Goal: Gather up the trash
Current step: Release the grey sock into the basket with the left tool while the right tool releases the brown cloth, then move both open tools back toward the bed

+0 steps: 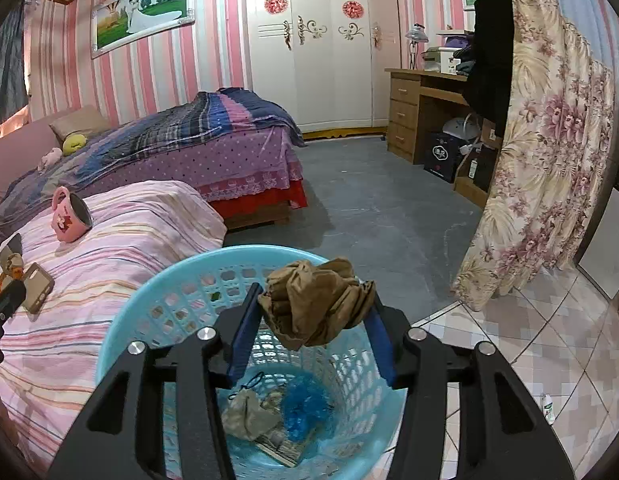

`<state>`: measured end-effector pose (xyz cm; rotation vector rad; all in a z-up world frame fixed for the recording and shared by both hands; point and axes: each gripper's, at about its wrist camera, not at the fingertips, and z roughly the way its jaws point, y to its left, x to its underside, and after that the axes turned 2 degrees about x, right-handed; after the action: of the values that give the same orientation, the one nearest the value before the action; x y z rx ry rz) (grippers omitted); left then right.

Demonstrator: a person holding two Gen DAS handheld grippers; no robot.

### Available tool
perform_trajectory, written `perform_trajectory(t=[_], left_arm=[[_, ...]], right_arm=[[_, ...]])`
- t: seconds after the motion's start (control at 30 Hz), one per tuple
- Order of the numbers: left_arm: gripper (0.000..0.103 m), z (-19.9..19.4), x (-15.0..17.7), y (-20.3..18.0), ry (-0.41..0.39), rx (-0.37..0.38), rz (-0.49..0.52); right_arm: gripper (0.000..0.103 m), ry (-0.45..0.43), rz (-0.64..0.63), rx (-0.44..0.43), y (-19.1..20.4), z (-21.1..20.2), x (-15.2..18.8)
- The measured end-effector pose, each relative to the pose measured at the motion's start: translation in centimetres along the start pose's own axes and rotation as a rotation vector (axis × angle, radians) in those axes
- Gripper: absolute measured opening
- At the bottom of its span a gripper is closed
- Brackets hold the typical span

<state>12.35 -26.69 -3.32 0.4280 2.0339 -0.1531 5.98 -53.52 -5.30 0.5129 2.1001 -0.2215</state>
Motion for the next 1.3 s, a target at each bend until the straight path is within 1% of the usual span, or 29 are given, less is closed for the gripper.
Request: perform_trajectory(t=[0.03,0.07,0.13,0.17,0.23,0.3,0.37,0.53,0.73,0.8,0.93,1.03,1.3], left_arm=[[0.097,-0.2,0.0,0.3,-0.003,-0.005,-0.001],[0.097,-0.5,0.1,0.6,-0.007,-0.014,-0.001],[0.097,-1.0,0.1,1.2,-0.017,-0.029,-0.002],[0.097,-1.3,0.1,1.6,-0.023,-0.036,-0.006],[0.097,-1.8,0.1,2.3,-0.031,-0.045,-0.015],[0.097,-2.4,0.2,3.2,-0.037,-0.057,-0.021],[0.097,-2.8,0.3,4.1,-0.042,-0.07,-0.027],[0.097,-3.9,0.6,7.1,-0.041,-0.096,-0.067],[0.097,-5.3,1.0,10.9,-0.051,-0.138,-0.115],[0.097,-5.7,1.3,12.0,-0.053,-0.148,-0.128],[0.097,-6.6,2.0,14.4,-0.049,-0.186,-0.138],[0.097,-7.0,2.6,16.5,-0.04,-0.214,-0.149],[0.097,-7.8,5.0,22.5,-0.006,-0.288,-0.208]], right_arm=[[0.067,-0.004,-0.005,0.005,0.2,-0.1,0.0],[0.072,-0.005,-0.008,0.007,0.4,-0.1,0.0],[0.075,-0.003,-0.021,0.021,1.0,-0.1,0.1],[0.08,-0.003,-0.025,0.03,1.2,-0.2,0.2],[0.085,-0.004,-0.034,0.049,1.8,-0.3,0.2],[0.086,-0.003,-0.034,0.053,2.2,-0.4,0.2],[0.093,-0.009,-0.032,0.056,2.5,-0.5,0.2],[0.094,-0.014,-0.044,0.049,3.8,-0.9,0.0],[0.094,-0.039,-0.061,0.018,6.7,-1.8,-0.2],[0.095,-0.043,-0.064,0.008,7.1,-1.8,-0.3],[0.095,-0.058,-0.105,-0.036,10.2,-2.4,-0.1],[0.095,-0.063,-0.137,-0.051,11.9,-2.7,0.0],[0.095,-0.056,-0.201,-0.12,17.5,-3.4,0.5]])
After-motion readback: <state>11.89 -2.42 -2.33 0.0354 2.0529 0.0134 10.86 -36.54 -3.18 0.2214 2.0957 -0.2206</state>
